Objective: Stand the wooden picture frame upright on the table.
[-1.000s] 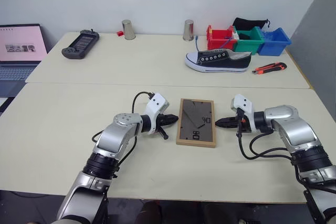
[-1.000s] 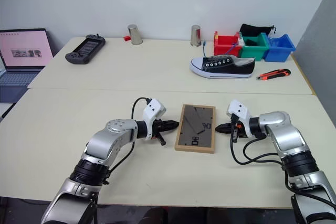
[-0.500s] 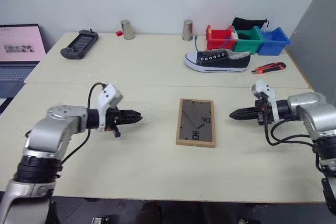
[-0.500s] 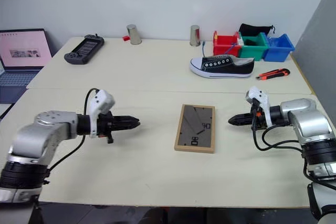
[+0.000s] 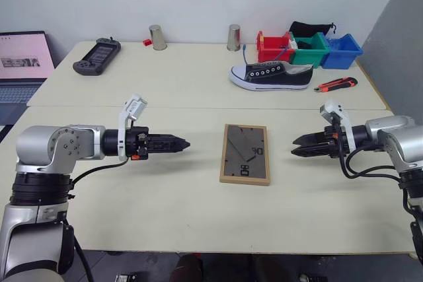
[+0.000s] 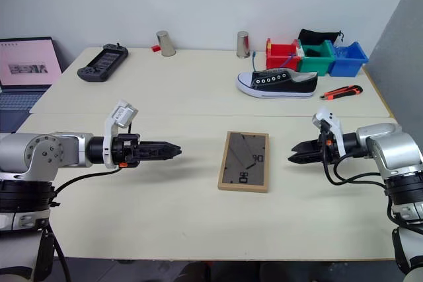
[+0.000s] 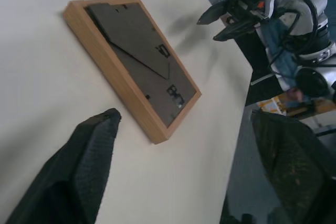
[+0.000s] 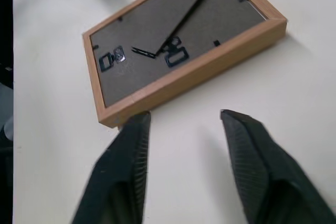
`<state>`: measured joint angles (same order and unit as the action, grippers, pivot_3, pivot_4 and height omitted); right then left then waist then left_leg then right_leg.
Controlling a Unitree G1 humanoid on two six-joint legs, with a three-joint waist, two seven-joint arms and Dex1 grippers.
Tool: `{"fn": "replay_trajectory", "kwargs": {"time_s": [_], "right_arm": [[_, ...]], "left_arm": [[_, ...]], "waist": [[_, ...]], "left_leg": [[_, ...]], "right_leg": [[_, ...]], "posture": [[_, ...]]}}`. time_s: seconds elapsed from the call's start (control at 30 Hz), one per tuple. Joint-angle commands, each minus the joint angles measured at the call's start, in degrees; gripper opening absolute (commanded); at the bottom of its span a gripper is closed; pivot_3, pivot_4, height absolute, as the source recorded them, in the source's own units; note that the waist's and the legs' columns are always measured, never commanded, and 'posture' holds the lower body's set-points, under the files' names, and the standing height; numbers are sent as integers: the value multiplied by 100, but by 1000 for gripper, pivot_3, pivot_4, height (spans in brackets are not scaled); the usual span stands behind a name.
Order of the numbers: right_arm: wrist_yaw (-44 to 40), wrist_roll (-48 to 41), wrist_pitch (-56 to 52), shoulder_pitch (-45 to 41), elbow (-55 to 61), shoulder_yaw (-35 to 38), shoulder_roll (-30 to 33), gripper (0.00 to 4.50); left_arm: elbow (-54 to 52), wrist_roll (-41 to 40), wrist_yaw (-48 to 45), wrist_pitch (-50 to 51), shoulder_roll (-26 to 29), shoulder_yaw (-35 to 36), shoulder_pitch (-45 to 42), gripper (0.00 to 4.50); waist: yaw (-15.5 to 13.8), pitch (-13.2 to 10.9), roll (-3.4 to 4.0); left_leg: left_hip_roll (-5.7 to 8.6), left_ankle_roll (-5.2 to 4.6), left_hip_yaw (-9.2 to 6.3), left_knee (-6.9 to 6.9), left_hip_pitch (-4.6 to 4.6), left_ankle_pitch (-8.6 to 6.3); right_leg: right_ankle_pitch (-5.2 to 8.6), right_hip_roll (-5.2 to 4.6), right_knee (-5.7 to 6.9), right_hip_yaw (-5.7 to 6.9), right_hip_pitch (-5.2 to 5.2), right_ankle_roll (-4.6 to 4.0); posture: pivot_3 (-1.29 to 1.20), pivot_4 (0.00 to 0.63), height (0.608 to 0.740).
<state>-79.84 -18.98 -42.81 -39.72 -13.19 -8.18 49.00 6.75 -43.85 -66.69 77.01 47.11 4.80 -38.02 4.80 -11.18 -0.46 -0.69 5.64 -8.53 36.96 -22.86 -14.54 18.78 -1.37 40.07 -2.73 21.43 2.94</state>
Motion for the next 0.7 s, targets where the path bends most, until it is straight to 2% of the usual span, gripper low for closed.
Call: {"fn": "replay_trajectory", "kwargs": {"time_s": [0.03, 0.17, 0.2, 0.43, 0.7], "right_arm": [[-76, 105, 198, 71, 124, -100, 109, 1156], [-59, 195, 333, 176, 200, -227, 78, 105], [-66, 193, 336, 194, 241, -249, 58, 14], [221, 343, 658, 226, 151, -329, -233, 14], [417, 546, 892, 370, 387, -501, -429, 14]], "left_arm": [[300, -79, 56, 202, -41, -45, -229, 4500], [725, 77, 42, 181, -103, -354, -446, 4500], [817, 100, 33, 198, -113, -442, -495, 4500], [1072, 228, -111, 239, -269, -1116, -542, 4500], [1556, 578, 24, 54, -829, -1585, -712, 4500]], "waist": [[-1, 0, 0], [-2, 0, 0], [-2, 0, 0], [3, 0, 0], [-2, 0, 0]], "left_leg": [[0, 1, 0, 0, 0, 0], [1, 4, 0, 2, 0, 2], [1, 5, 0, 2, -1, 3], [1, 10, 0, 2, 1, 5], [2, 10, 0, 4, -1, 6]], "right_leg": [[0, 0, 0, 0, 0, 0], [0, 0, 0, 0, -1, 0], [0, 0, 0, 0, -1, 0], [0, 0, 0, -1, -1, 0], [0, -1, 1, -1, -1, 0]], "posture": [[0, 150, 740], [0, 150, 740], [0, 150, 740], [0, 150, 740], [0, 150, 740]]}}
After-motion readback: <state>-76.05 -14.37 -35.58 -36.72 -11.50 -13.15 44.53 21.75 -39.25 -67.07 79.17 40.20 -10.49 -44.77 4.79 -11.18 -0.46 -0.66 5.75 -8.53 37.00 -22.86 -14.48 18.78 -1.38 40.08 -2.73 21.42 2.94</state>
